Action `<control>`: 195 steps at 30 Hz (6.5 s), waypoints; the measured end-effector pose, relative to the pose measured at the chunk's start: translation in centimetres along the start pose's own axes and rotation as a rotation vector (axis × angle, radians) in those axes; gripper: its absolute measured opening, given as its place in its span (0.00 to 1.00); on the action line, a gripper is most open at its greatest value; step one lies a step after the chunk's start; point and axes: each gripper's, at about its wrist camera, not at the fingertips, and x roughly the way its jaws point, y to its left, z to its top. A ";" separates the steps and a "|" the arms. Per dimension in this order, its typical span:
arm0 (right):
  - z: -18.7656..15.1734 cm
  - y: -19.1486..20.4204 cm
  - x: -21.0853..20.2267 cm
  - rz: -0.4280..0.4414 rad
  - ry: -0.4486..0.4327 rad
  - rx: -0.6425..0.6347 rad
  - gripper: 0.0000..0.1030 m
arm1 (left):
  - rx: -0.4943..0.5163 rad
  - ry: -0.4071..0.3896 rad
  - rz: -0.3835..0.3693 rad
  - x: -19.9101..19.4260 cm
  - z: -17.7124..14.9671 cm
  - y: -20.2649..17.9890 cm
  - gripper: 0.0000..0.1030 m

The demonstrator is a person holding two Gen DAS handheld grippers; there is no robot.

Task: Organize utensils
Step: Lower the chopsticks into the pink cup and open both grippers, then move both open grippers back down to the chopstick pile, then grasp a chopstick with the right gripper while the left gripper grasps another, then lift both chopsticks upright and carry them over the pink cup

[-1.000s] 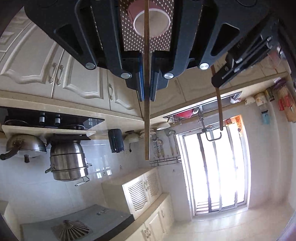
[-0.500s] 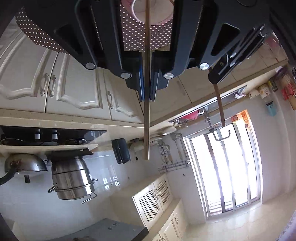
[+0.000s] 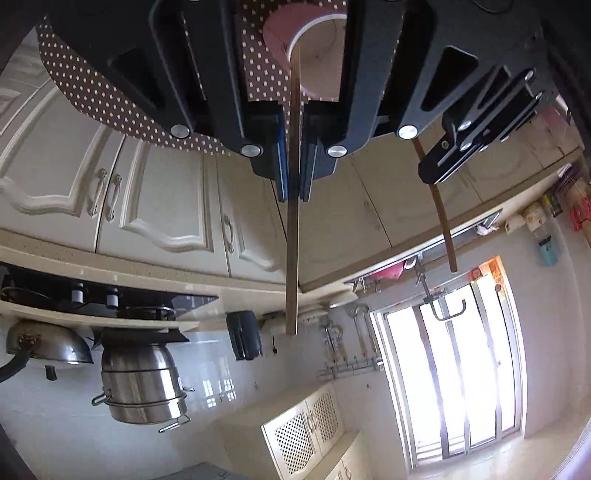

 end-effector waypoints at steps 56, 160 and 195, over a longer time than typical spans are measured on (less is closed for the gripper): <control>-15.5 -2.2 -8.9 -0.100 0.406 -0.011 0.61 | 0.032 0.334 0.044 -9.3 -14.1 6.2 0.38; -15.9 -1.4 -12.7 0.016 0.345 0.050 0.06 | -0.020 0.319 -0.005 -11.9 -14.8 4.0 0.06; -7.3 1.4 -18.6 0.011 0.046 -0.060 0.06 | -0.026 0.004 -0.028 -17.7 -7.1 2.2 0.05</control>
